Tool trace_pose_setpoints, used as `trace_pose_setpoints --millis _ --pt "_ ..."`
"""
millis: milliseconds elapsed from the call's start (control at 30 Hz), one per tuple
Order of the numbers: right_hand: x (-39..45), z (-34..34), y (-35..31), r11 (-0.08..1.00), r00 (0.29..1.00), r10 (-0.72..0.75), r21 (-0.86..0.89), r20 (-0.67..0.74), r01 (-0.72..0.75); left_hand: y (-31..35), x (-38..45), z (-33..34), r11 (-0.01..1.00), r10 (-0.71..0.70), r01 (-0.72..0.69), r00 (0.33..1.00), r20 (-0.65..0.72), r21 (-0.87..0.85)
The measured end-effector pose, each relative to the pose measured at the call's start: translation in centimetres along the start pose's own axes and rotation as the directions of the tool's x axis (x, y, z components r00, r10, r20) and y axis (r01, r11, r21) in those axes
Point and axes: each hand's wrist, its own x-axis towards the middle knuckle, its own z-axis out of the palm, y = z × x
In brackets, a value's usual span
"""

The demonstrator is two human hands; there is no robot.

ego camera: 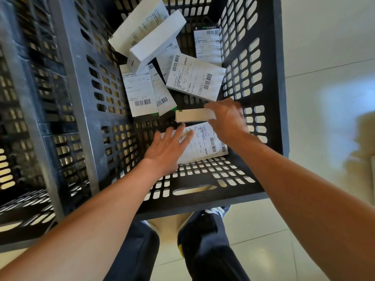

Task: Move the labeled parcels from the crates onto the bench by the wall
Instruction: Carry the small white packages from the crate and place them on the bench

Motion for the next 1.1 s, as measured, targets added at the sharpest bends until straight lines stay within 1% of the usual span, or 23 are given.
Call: trace_pose_setpoints --millis 133,233,300,400,500,567,667,767,833,900,967,1033,1100 --pt "-0.5 -0.6 -0.6 1.000 0.998 -0.016 -0.005 -0.056 0.015 -0.4 -1.7 -1.4 0.999 -0.050 0.050 0.997 0.053 -0.004" --pt "-1.1 -2.1 -1.4 1.000 0.998 -0.003 0.022 -0.064 0.004 -0.8 -3.3 -2.6 0.997 -0.069 0.071 0.996 0.057 -0.031" --pt "-1.8 -3.8 -2.1 0.995 0.997 0.007 0.096 -0.075 0.001 -1.1 -4.3 -3.4 0.993 -0.083 0.087 0.995 0.048 -0.081" --pt "-2.5 -5.9 -3.2 0.975 0.984 0.047 0.223 -0.174 -0.008 -1.6 -5.8 -4.5 0.971 -0.144 0.147 0.989 0.027 -0.187" --pt "-2.1 -6.4 -4.1 0.968 0.981 0.083 0.248 -0.173 -0.038 -1.6 -7.0 -5.7 0.925 -0.233 0.222 0.972 0.002 -0.308" --pt "-1.4 -6.0 -4.5 0.980 0.981 0.078 0.196 -0.178 -0.042 -1.4 -7.2 -6.1 0.881 -0.309 0.286 0.951 0.000 -0.377" --pt "0.1 -4.6 -5.1 0.992 0.972 0.057 0.121 -0.229 -0.030 -1.4 -6.8 -6.3 0.773 -0.440 0.386 0.898 0.012 -0.504" --pt "1.4 -2.6 -5.5 0.994 0.956 0.046 0.105 -0.289 -0.016 -1.5 -5.8 -6.0 0.718 -0.486 0.403 0.874 0.005 -0.567" --pt "1.9 -1.3 -5.7 0.994 0.951 0.004 0.108 -0.310 0.031 -1.4 -5.3 -5.6 0.689 -0.500 0.419 0.866 0.031 -0.591" --pt "2.4 -0.5 -5.6 0.984 0.962 -0.006 0.170 -0.273 0.054 -1.5 -5.0 -5.1 0.677 -0.515 0.446 0.855 0.056 -0.586" --pt "2.9 -0.1 -5.1 0.970 0.983 0.037 0.244 -0.182 0.009 -1.6 -5.0 -4.7 0.670 -0.521 0.467 0.850 0.084 -0.576" --pt "3.5 0.2 -4.3 0.970 0.994 0.042 0.241 -0.104 -0.016 -1.6 -5.0 -4.4 0.671 -0.512 0.474 0.852 0.105 -0.570" --pt "4.4 0.3 -3.5 0.983 0.996 0.007 0.183 -0.088 0.009 -1.5 -4.8 -4.3 0.675 -0.502 0.475 0.856 0.119 -0.565"
